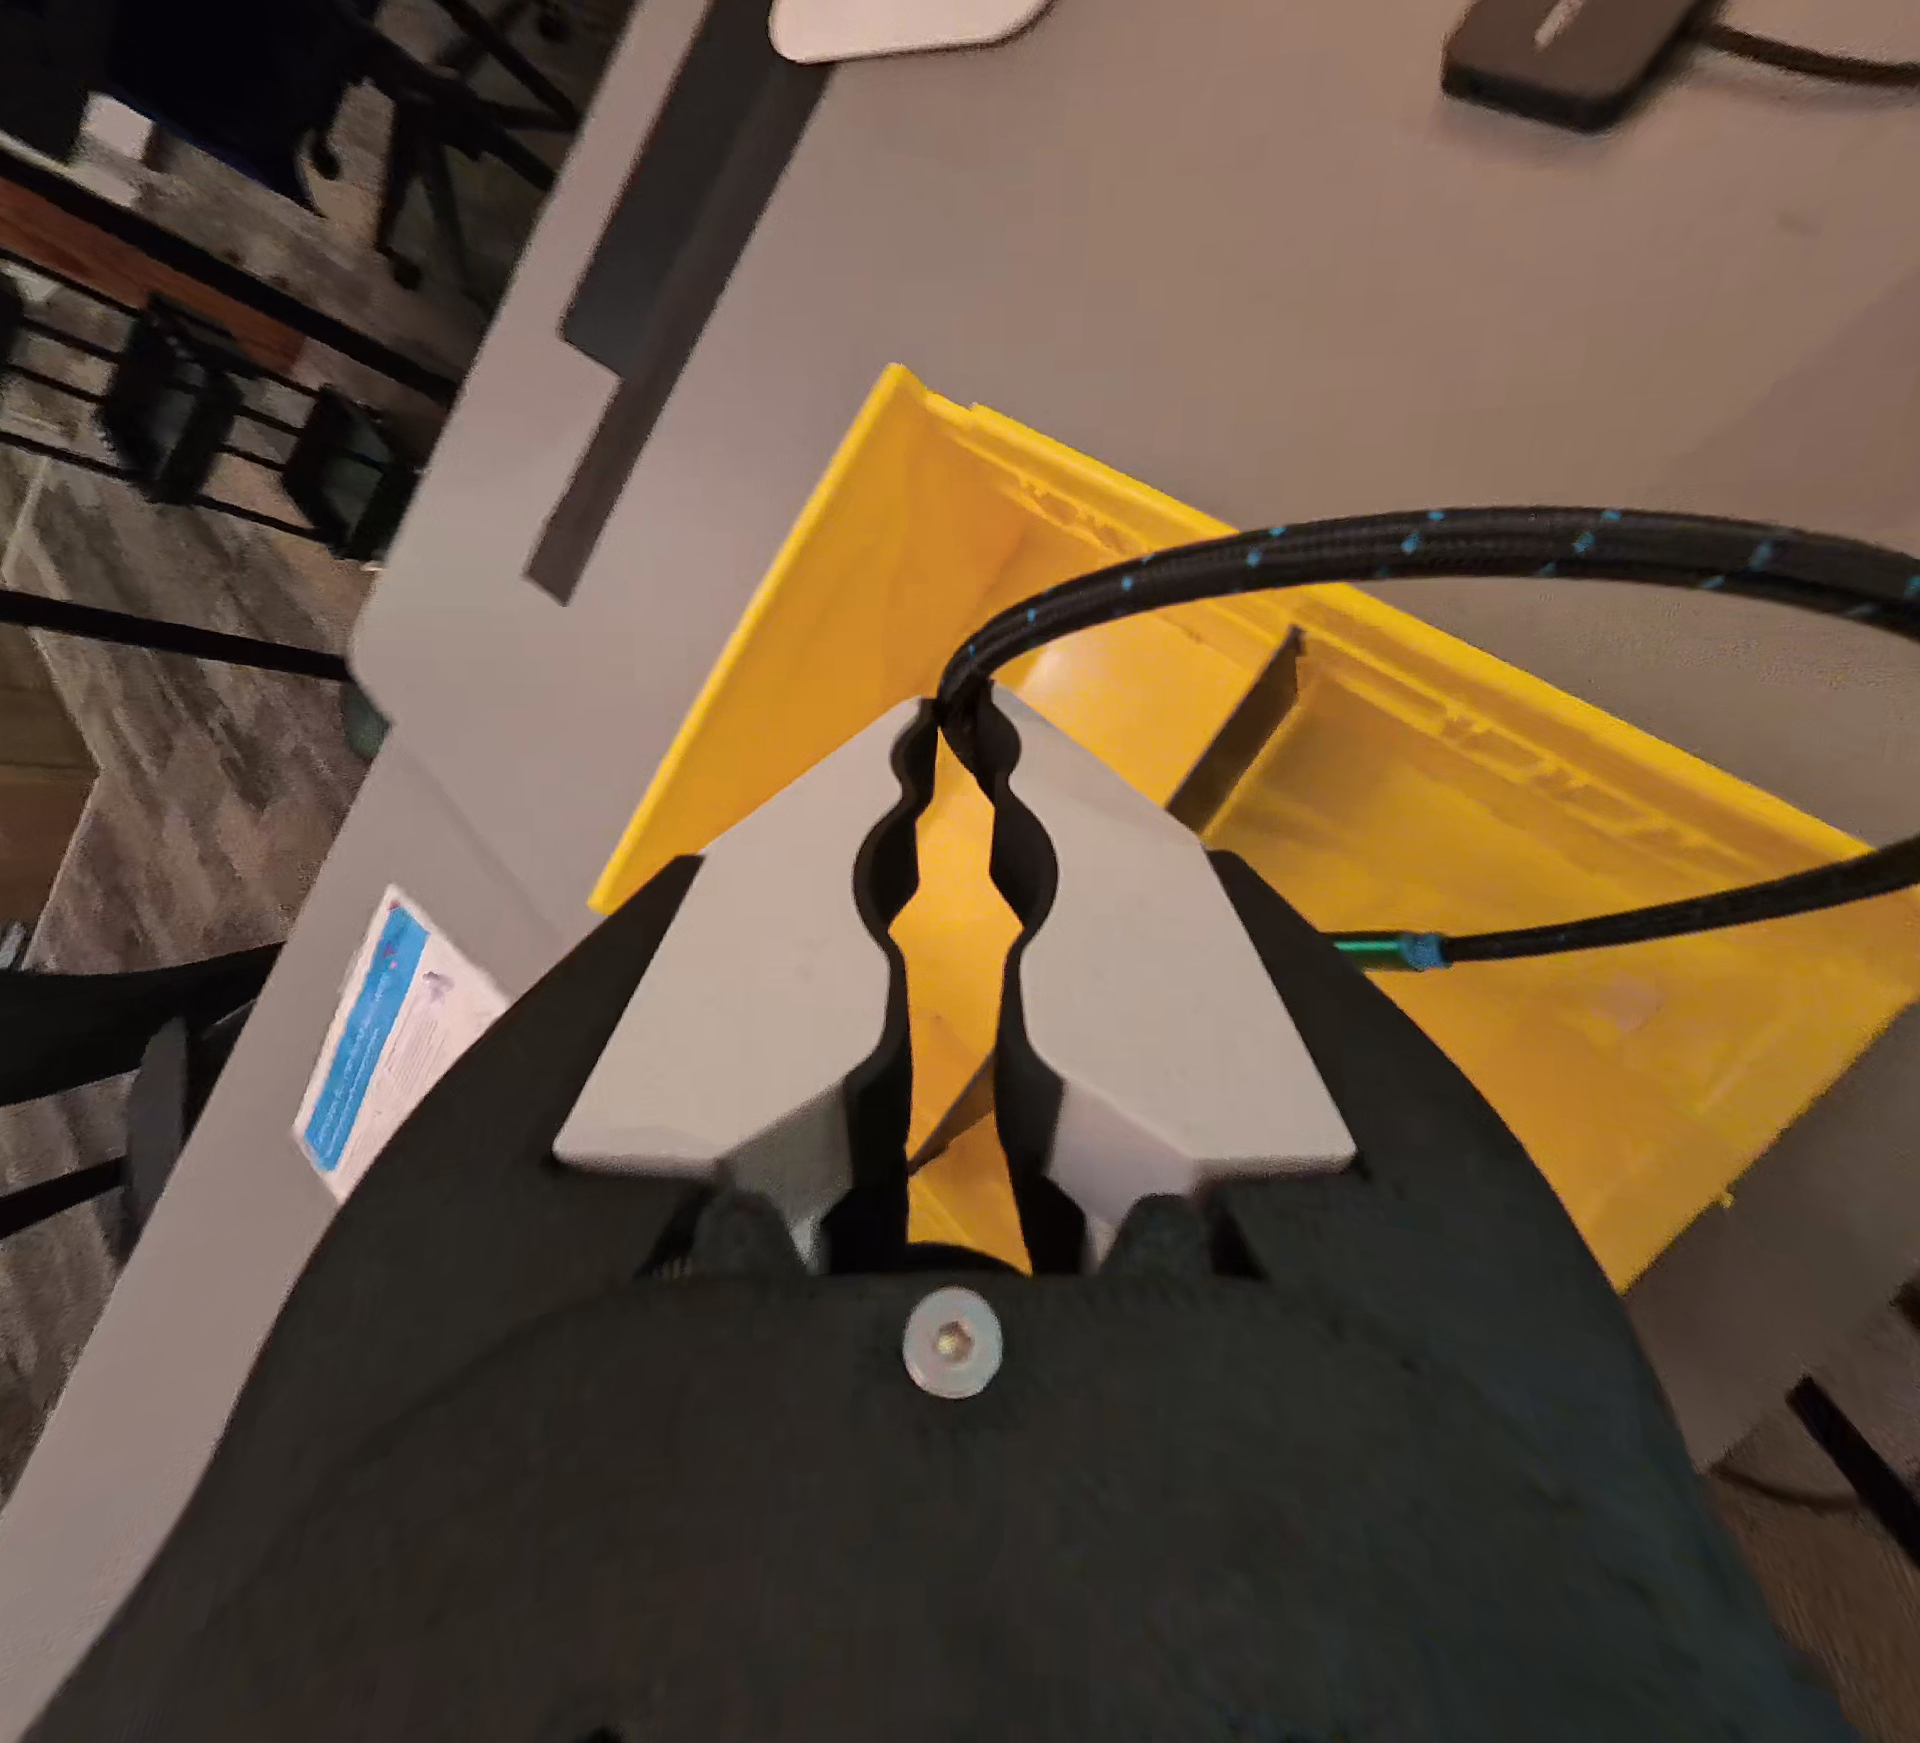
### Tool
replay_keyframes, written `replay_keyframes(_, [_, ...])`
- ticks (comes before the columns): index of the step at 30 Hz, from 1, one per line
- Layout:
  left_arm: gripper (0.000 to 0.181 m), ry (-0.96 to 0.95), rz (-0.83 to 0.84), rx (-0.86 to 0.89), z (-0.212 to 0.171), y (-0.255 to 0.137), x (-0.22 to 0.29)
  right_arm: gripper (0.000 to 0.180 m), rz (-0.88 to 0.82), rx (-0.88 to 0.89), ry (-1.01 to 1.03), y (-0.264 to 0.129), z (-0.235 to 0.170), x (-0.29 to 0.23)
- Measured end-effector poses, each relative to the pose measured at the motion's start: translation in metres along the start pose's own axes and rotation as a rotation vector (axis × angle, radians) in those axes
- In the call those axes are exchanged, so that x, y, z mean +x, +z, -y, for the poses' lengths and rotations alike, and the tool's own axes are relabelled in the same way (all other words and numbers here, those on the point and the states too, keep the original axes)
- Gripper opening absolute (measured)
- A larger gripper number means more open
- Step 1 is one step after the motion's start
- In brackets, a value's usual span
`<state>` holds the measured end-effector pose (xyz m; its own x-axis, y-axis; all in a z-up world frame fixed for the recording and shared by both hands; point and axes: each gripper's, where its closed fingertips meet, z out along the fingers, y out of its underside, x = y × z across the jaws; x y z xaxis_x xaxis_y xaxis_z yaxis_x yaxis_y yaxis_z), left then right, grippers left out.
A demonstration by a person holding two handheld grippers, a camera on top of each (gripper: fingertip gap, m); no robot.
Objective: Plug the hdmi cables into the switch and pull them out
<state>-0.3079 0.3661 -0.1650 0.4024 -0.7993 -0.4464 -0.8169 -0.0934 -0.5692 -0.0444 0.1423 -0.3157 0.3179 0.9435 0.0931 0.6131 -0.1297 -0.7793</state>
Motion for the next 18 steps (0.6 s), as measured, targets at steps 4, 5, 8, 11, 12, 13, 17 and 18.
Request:
replay_keyframes(4, [0.004, -0.031, 0.119, 0.040, 0.014, -0.020, -0.025, 0.014, -0.002, -0.009, -0.007, 0.001, -0.001, -0.001])
replay_keyframes(5, [0.004, -0.031, 0.148, 0.046, 0.018, -0.025, -0.030, 0.014, -0.001, -0.010, -0.008, 0.001, -0.001, -0.001])
replay_keyframes(8, [0.004, -0.032, 0.225, 0.058, 0.036, -0.037, -0.043, 0.014, -0.001, -0.015, -0.010, 0.002, -0.001, -0.001])
replay_keyframes(11, [0.004, -0.021, 0.280, 0.075, 0.060, -0.047, -0.050, 0.014, 0.005, -0.013, -0.011, 0.002, -0.001, -0.003])
replay_keyframes(12, [0.004, -0.015, 0.293, 0.081, 0.069, -0.050, -0.051, 0.014, 0.008, -0.012, -0.010, 0.002, 0.000, -0.004])
replay_keyframes(13, [0.004, -0.006, 0.308, 0.085, 0.078, -0.053, -0.052, 0.014, 0.012, -0.010, -0.010, 0.002, 0.000, -0.005])
replay_keyframes(17, [0.004, 0.025, 0.371, 0.132, 0.121, -0.064, -0.051, 0.015, 0.025, 0.003, -0.013, 0.002, 0.005, -0.009])
replay_keyframes(18, [0.004, 0.036, 0.380, 0.144, 0.132, -0.065, -0.049, 0.015, 0.025, 0.007, -0.016, 0.001, 0.006, -0.009])
